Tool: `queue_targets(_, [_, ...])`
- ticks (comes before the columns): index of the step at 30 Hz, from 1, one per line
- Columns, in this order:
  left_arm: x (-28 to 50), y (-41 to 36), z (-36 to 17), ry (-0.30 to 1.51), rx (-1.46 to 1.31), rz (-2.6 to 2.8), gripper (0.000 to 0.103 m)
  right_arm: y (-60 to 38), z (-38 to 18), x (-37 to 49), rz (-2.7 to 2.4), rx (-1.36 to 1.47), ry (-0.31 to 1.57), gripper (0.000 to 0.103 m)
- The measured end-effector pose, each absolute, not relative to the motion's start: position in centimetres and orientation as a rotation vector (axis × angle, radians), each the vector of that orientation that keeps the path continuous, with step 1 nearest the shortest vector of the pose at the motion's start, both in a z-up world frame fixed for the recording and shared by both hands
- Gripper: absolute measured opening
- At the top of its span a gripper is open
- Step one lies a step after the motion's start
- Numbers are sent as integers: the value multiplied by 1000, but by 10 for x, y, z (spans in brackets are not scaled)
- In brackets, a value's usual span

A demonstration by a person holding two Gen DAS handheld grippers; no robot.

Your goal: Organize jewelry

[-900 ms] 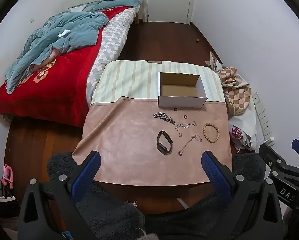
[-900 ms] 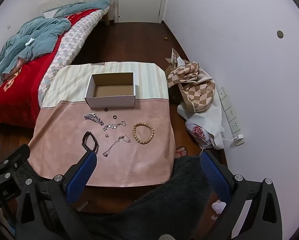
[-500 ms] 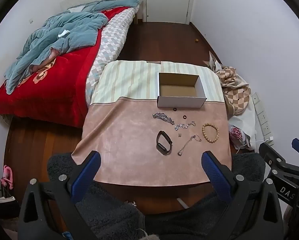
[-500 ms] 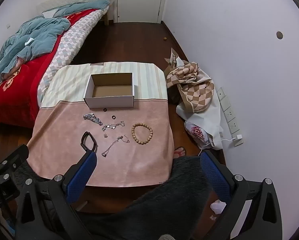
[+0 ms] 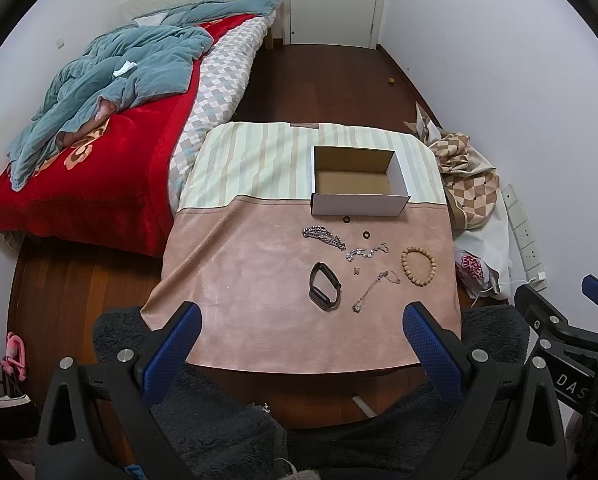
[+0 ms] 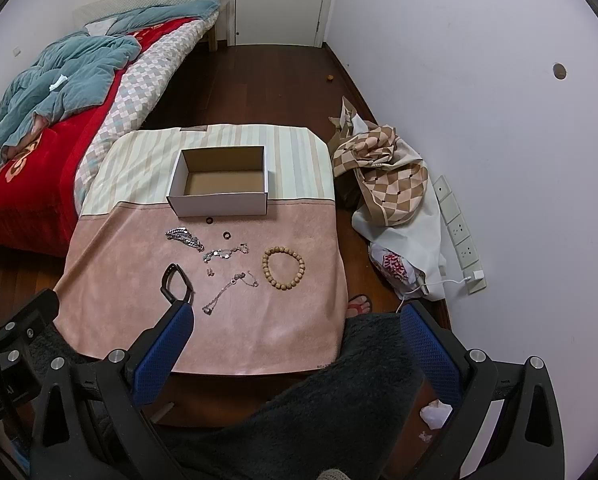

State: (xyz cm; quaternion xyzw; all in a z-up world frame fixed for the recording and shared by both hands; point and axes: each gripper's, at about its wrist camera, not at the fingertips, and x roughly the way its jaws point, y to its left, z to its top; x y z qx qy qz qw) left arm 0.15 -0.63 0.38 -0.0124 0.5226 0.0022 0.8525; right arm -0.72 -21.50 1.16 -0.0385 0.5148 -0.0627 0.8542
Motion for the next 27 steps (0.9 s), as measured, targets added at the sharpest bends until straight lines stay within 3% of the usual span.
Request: queue_targets(27, [4,-7,0,1109,-48,-3,103,-218,13,-5,-139,-89,1078,103])
